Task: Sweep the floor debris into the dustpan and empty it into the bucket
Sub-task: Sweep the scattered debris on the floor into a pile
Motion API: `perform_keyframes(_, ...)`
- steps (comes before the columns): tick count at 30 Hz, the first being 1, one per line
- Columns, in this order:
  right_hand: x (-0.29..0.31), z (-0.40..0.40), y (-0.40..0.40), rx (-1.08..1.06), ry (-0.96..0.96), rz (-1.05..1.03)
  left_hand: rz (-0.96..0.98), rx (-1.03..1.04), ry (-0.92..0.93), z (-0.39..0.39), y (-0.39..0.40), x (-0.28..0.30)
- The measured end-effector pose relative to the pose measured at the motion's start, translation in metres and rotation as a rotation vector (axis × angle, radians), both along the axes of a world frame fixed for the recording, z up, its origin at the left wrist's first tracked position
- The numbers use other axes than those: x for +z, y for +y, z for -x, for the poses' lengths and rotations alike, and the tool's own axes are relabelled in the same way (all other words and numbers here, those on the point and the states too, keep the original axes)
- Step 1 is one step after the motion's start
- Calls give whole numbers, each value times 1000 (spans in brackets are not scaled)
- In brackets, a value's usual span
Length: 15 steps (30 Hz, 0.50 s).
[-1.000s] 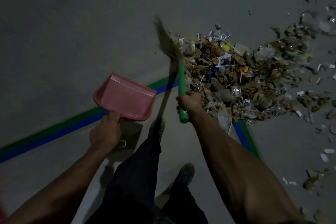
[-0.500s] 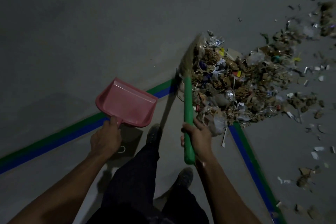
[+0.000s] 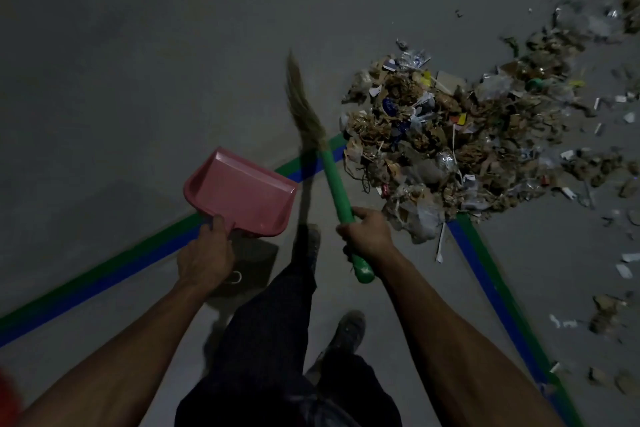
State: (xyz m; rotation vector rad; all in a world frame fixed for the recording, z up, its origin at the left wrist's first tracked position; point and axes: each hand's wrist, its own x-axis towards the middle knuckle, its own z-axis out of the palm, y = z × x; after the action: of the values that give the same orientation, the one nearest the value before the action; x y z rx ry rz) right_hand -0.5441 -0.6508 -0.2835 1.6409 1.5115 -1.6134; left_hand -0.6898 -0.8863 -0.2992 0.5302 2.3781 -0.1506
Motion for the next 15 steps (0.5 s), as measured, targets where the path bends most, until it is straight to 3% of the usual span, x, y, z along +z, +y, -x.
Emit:
perform_keyframes(6, 22, -52, 13, -92, -56, -102, -65, -21, 24, -24, 10, 19)
perform_keyframes(15, 109, -186, -33, 4, 12, -285, -228, -51, 57, -109, 15, 72)
